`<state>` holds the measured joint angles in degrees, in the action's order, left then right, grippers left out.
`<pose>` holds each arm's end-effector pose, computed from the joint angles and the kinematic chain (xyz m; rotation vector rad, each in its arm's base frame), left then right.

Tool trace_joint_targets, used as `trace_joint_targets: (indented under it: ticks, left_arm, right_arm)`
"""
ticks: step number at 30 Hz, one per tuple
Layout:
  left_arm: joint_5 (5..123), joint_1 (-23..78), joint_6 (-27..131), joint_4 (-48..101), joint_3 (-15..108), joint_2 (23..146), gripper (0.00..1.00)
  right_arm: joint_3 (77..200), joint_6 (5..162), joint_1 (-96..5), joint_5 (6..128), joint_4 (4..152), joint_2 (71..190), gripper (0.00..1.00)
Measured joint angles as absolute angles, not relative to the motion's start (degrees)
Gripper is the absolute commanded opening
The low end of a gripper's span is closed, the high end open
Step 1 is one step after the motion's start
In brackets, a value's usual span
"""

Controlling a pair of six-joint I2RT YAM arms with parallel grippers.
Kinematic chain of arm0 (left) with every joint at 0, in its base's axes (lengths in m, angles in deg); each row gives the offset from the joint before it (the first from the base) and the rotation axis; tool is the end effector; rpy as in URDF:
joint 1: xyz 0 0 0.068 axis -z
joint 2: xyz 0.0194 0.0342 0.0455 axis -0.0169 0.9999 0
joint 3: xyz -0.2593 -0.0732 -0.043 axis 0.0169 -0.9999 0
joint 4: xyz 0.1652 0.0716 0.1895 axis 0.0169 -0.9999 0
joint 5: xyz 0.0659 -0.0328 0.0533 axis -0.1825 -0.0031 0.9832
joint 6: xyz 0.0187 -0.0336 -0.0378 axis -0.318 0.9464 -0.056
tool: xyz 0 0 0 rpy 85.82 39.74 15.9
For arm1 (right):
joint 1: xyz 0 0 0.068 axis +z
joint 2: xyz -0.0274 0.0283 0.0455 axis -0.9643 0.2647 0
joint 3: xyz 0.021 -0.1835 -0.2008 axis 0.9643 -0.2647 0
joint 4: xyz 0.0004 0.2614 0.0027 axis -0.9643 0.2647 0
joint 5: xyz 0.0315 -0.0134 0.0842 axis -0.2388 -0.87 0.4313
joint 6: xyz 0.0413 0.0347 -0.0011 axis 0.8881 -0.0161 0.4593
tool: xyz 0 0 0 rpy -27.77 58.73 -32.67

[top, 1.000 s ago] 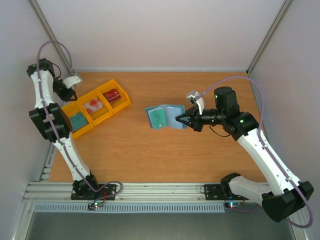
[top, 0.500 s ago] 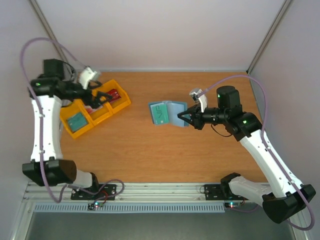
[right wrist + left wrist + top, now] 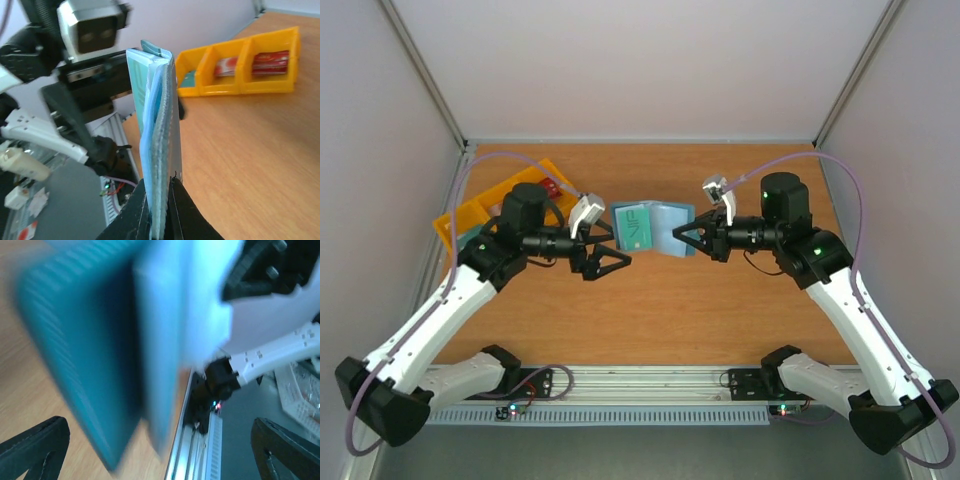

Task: Take the credit cards out of the card holder

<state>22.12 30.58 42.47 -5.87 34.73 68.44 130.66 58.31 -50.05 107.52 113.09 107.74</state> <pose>0.1712 -0.1288 0.3582 1.0211 1.8427 -1.2392 0.1710 0.1075 0.3961 -1.1914 1.5701 0.9103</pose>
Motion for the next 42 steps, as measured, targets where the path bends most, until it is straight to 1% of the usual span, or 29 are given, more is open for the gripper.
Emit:
trace_joint_targets:
  ticks: [2,6,7,9,11,13,14,15,16,18,19,21,22,23,26,28,31,33,35,38,40,42]
  left_arm:
    - [22.62,30.69,47.65,0.15,33.62,70.36,0.99]
    - [22.64,30.69,52.72,6.96,31.45,71.98,0.99]
    - [22.58,30.66,53.33,8.01,30.97,72.05,0.96]
    - [21.86,30.18,54.14,9.89,30.14,72.02,0.8]
    - [19.95,29.44,55.17,12.71,28.96,71.85,0.61]
    - [16.85,28.87,56.63,15.93,27.74,71.67,0.31]
    - [15.04,28.67,57.53,17.54,27.26,71.63,0.19]
    - [12.94,28.63,58.18,19.18,26.95,71.54,0.08]
    - [11.08,28.7,59.01,20.49,26.8,71.43,0.01]
    - [7.98,28.98,59.67,22.33,26.51,70.89,0.0]
    - [7.34,29.05,60.13,22.81,26.29,70.49,0.0]
    - [7.01,28.96,60.7,23.93,25.64,69.62,0.0]
    - [7.23,28.98,61.05,24.52,25.22,69.25,0.0]
    - [7.65,29.02,61.42,24.73,24.81,68.92,0.0]
    - [13.4,29.24,62.86,23.84,23.23,67.74,0.0]
    - [19.08,29.46,63.63,21.89,22.84,67.35,0.0]
    - [27.63,29.96,63.36,18.02,22.77,67.11,0.0]
    - [32.7,30.88,61.92,15.58,22.77,67.04,0.0]
    - [35.95,31.93,60.78,13.54,22.73,67.04,0.0]
    - [37.96,33.0,59.98,12.69,22.29,67.06,0.0]
    - [37.22,33.31,59.87,13.32,21.64,67.06,0.0]
    - [34.49,33.35,60.28,15.95,20.44,67.04,0.0]
  right_arm:
    - [130.66,58.34,-49.31,109.33,112.98,108.02,0.01]
    - [130.66,57.85,-48.63,113.77,112.98,108.7,0.01]
    - [130.66,57.5,-48.59,114.77,112.98,108.79,0.01]
    - [130.66,56.67,-48.57,116.0,113.05,108.81,0.01]
    - [130.69,55.8,-48.57,117.05,113.09,108.83,0.01]
    - [130.82,54.99,-48.57,118.34,113.22,109.09,0.01]
    - [130.93,54.75,-48.57,118.71,113.24,109.31,0.01]
    - [131.12,54.49,-48.57,119.17,113.2,109.7,0.01]
    - [131.23,54.29,-48.57,119.43,113.22,109.99,0.01]
    - [131.39,53.92,-48.61,119.71,113.13,110.56,0.01]
    - [131.54,53.79,-48.63,120.02,113.18,110.73,0.05]
    - [131.89,53.66,-48.59,120.32,113.22,110.86,0.22]
    - [132.11,53.42,-48.59,119.76,113.61,110.88,0.27]
    - [132.39,53.4,-48.59,118.86,114.16,110.93,0.31]
    - [134.8,52.76,-49.07,110.71,117.29,111.63,0.34]
    - [137.66,52.72,-50.56,102.71,120.22,112.11,0.33]
    - [141.51,52.72,-52.11,93.4,122.77,112.02,0.22]
    - [142.42,53.33,-51.91,90.71,122.16,110.95,0.19]
    - [141.83,53.79,-49.59,89.68,120.59,109.4,0.21]
    - [138.97,53.53,-40.81,91.43,116.11,108.41,0.18]
    - [137.27,53.59,-36.57,96.0,113.77,109.97,0.16]
    - [136.52,53.77,-35.65,99.49,111.98,113.46,0.16]
